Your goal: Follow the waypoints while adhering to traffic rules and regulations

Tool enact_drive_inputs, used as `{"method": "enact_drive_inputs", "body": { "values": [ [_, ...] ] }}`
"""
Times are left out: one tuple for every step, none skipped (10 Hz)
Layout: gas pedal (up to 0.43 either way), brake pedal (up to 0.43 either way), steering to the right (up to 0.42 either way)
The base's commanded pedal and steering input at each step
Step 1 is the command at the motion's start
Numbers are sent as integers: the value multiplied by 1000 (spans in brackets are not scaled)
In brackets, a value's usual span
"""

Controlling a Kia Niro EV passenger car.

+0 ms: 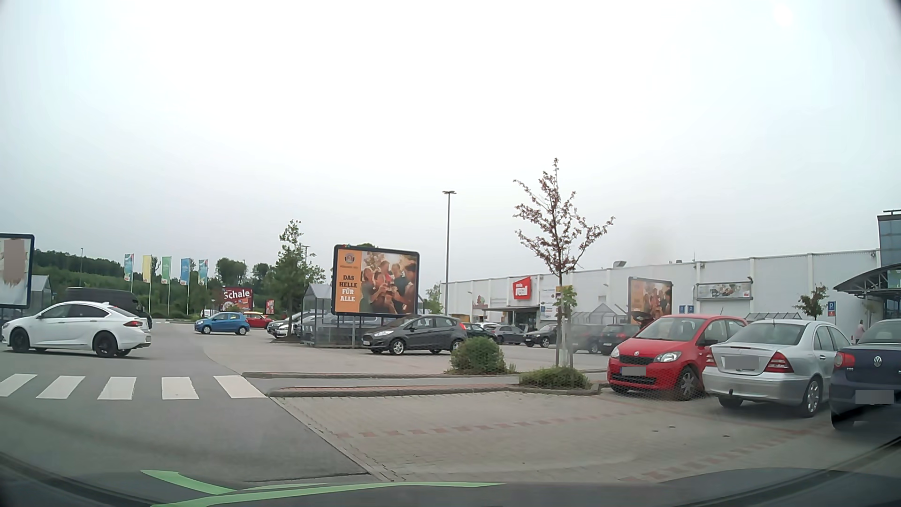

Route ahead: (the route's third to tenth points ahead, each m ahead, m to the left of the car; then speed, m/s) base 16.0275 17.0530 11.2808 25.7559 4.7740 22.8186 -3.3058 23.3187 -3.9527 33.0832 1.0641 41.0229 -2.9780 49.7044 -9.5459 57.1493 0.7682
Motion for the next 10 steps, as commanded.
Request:
{"method": "enact_drive_inputs", "body": {
  "values": [
    [47,0,-495],
    [47,0,-492],
    [47,0,-489],
    [47,0,-486],
    [47,0,-483],
    [47,0,-478],
    [47,0,-473],
    [39,0,-468],
    [20,0,-464],
    [0,0,-460]
  ]
}}
